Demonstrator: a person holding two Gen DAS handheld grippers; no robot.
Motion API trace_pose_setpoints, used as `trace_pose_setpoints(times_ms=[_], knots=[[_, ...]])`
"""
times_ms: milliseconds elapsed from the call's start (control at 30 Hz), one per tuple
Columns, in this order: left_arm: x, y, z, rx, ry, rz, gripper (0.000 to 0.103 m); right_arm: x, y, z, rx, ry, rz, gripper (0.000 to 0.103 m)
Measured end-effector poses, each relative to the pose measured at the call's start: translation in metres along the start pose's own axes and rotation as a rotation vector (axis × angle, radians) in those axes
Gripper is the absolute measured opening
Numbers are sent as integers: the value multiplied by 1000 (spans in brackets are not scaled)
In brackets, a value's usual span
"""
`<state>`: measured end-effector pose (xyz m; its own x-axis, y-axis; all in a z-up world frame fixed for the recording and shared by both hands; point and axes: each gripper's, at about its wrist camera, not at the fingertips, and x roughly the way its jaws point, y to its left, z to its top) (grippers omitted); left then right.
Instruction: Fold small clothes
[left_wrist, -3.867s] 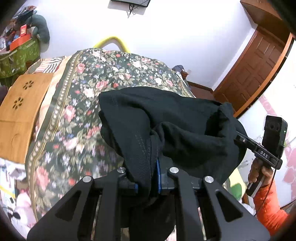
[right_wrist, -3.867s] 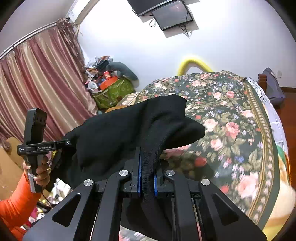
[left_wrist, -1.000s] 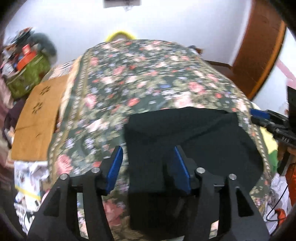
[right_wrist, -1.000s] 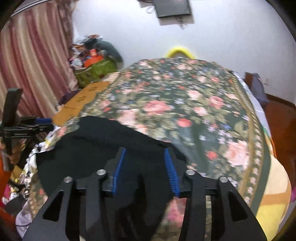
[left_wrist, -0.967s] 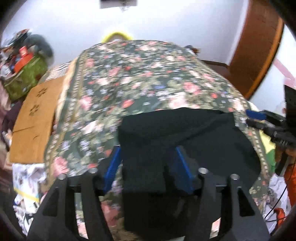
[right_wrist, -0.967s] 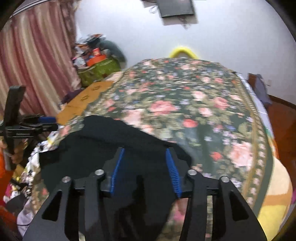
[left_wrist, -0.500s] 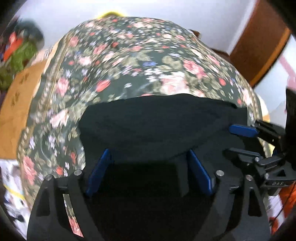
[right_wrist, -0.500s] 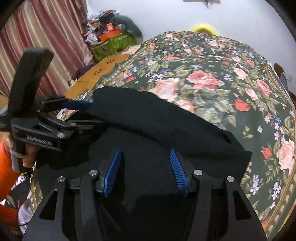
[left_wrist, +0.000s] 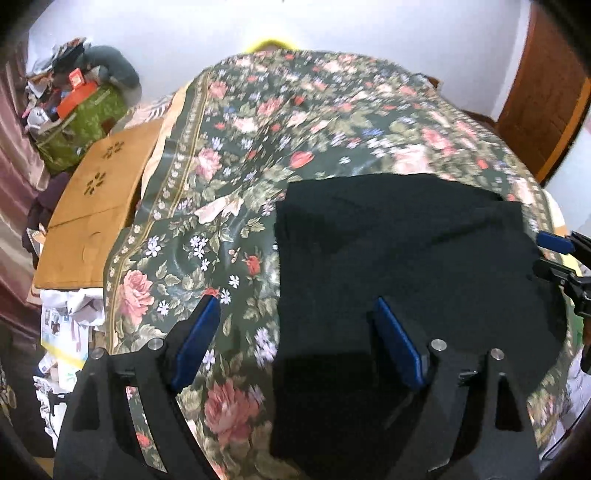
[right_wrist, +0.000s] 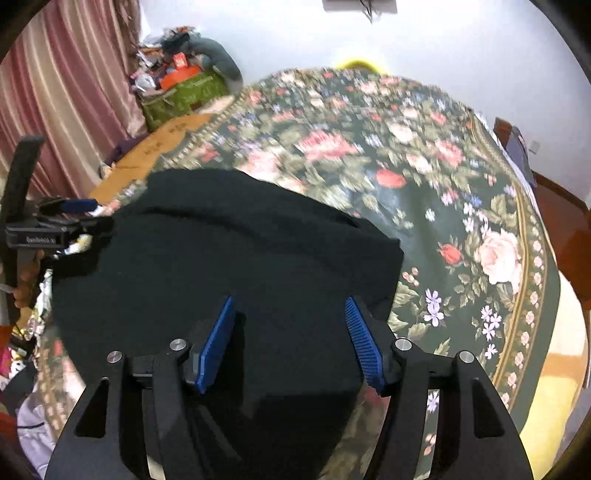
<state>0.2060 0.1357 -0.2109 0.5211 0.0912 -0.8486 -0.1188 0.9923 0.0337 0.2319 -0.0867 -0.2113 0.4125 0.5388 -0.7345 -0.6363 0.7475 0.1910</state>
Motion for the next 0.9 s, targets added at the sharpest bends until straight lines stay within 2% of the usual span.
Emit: trace_pose_setpoints(times_ms=[200,333,433,533,633,900], knots=[[-35,-32,-4,21,-77,-119,86,-5,44,8,-71,-37,87,59],[-30,-58,-9,76,-64,-156,86,12,63,1,-119,4,123,59],[-14,-68,-17,105,-10,-122,86,27,57,-7,-92,43,131,59],[-1,-62,-29,102,29,-83,87,19,42,-15,-48,26,131,64],[-3,-42,-39,50,23,-79,88,9,30,-22,-17,28,96,64],[-21,11,-55,-80,14,15,88,-24,-8,-48,82,36,-22,64]])
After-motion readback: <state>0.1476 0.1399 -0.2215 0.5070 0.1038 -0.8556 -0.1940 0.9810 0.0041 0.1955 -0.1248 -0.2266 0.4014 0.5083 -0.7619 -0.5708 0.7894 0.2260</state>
